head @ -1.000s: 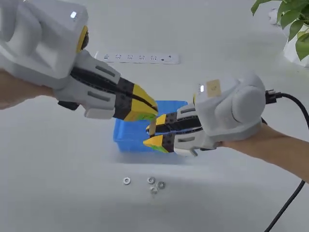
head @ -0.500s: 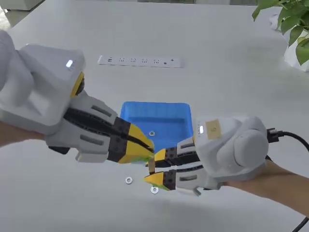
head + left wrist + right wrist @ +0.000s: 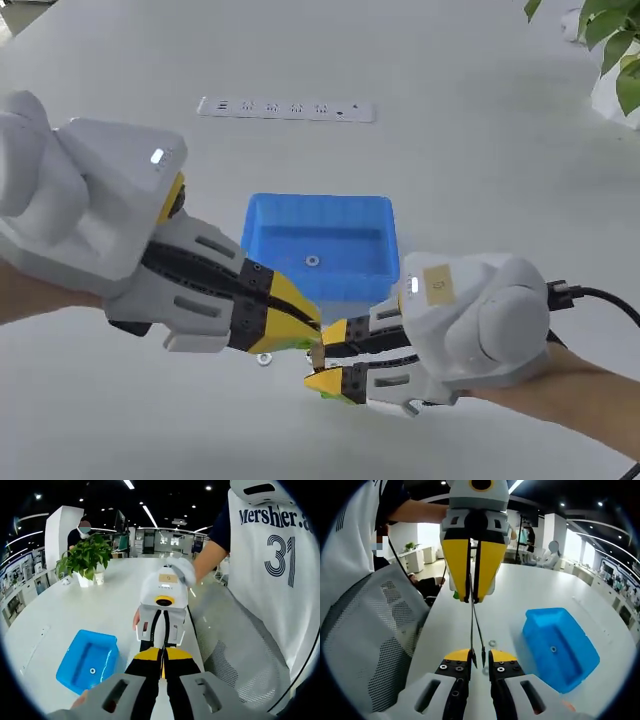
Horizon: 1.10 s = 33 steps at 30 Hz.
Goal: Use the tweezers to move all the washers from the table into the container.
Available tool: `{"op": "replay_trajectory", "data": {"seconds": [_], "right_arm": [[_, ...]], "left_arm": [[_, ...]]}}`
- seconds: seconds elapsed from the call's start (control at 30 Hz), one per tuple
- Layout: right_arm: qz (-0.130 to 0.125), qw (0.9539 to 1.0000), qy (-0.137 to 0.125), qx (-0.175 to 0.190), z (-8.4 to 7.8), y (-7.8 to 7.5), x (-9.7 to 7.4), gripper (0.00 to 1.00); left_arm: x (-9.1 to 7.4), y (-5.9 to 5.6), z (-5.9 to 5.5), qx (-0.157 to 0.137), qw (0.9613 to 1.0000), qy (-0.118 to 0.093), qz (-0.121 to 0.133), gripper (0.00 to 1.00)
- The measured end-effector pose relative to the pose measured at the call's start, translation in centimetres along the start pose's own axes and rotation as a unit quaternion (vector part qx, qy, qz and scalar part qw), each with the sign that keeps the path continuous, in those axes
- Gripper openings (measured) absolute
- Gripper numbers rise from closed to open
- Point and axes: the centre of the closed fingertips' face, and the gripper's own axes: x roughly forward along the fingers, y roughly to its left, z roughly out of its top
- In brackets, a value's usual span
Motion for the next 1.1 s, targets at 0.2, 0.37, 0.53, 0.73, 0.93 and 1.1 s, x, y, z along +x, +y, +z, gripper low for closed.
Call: {"op": "replay_trajectory", "data": {"seconds": [0.2, 0.37, 0.53, 0.73, 0.93, 1.1], "right_arm": [[-0.001, 0.9999, 0.009, 0.008, -0.9, -0.3, 0.5, 0.15], [0.001, 0.9998, 0.013, 0.011, -1.3, -0.5, 0.8, 0.15], [0.003, 0.9998, 0.015, 0.014, -1.5, -0.6, 1.0, 0.15], [0.005, 0.9997, 0.017, 0.015, -1.7, -0.5, 1.2, 0.15], [0.005, 0.9997, 0.020, 0.016, -2.1, -0.4, 1.3, 0.15], [0.004, 0.9997, 0.019, 0.018, -2.1, -0.5, 1.3, 0.15]], "left_arm": [[0.3, 0.6, -1.0, -0.013, 0.9999, 0.002, 0.000, 0.06], [0.5, 0.8, -1.3, -0.014, 0.9999, 0.005, -0.001, 0.05], [0.6, 1.0, -1.5, -0.013, 0.9999, 0.010, -0.002, 0.06], [0.8, 1.0, -1.8, -0.011, 0.9998, 0.013, -0.002, 0.06], [1.0, 1.0, -2.2, -0.015, 0.9997, 0.017, -0.001, 0.06], [1.1, 1.0, -2.0, -0.008, 0.9998, 0.018, 0.004, 0.05]]}}
